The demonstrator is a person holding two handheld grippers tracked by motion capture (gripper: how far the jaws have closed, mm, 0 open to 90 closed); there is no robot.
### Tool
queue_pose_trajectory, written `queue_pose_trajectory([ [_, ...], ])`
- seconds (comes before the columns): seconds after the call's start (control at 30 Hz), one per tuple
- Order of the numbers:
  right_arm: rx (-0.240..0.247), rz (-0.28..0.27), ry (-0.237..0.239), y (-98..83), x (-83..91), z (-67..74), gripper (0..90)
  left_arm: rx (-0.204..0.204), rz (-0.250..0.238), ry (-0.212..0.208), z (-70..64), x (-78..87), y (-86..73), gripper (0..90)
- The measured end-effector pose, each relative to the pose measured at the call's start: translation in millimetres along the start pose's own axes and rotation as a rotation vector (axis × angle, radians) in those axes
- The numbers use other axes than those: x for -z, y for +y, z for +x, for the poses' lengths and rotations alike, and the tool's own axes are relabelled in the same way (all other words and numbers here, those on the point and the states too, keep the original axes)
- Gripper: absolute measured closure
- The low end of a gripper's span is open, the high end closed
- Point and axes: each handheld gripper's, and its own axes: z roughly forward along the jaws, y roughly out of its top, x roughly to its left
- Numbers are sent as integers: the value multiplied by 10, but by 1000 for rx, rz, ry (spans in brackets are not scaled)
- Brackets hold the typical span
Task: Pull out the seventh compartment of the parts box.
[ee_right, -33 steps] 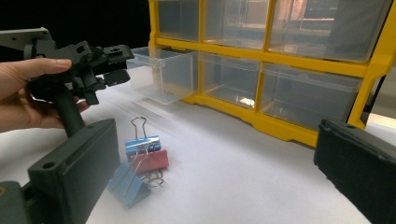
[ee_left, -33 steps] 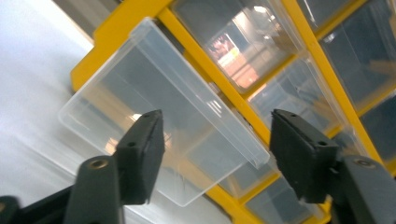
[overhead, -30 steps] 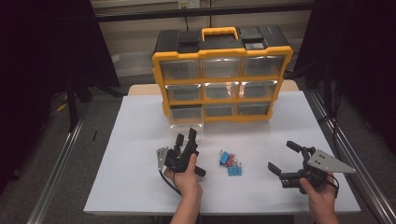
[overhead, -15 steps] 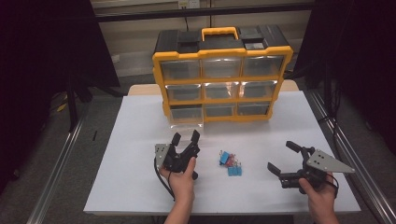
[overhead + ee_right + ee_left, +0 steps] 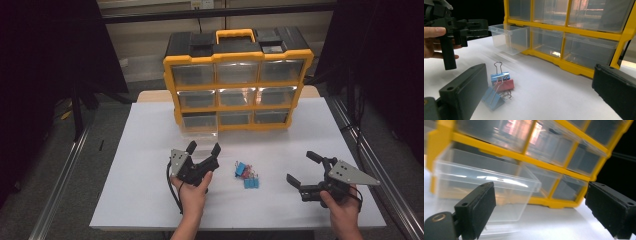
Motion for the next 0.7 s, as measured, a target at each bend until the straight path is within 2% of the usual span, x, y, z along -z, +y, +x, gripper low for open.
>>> queue_pose_trajectory([
  [0.1,0,0,0,1,2,1,0,-23,22,-54,-23,-17,5,69],
  [0.17,2,0,0,2,4,0,0,-33,43,-71,-39,-27,8,65],
  [0.23,2,1,0,1,2,-1,0,-78,79,-93,-47,-30,23,65],
  [0.27,3,2,4,-1,1,-3,0,-66,65,-107,-73,-49,17,65],
  [0.3,4,2,4,-1,1,-2,0,-98,97,-124,-65,-43,26,66],
  [0.37,6,2,5,0,-1,-1,0,-115,115,-136,-77,-55,33,66],
  [0.4,8,1,5,0,-3,-1,0,-92,104,-138,-97,-71,31,69],
  [0.47,5,2,6,1,-3,2,0,-86,112,-157,-111,-87,33,69],
  [0.53,7,2,6,0,-3,1,0,-107,139,-159,-127,-90,38,69],
  [0.57,8,3,5,-1,-4,1,0,-103,136,-171,-137,-97,37,69],
  [0.6,10,3,3,-2,-5,0,0,-128,151,-167,-144,-97,40,69],
  [0.7,10,8,8,-1,-5,5,1,-144,188,-199,-192,-113,41,76],
])
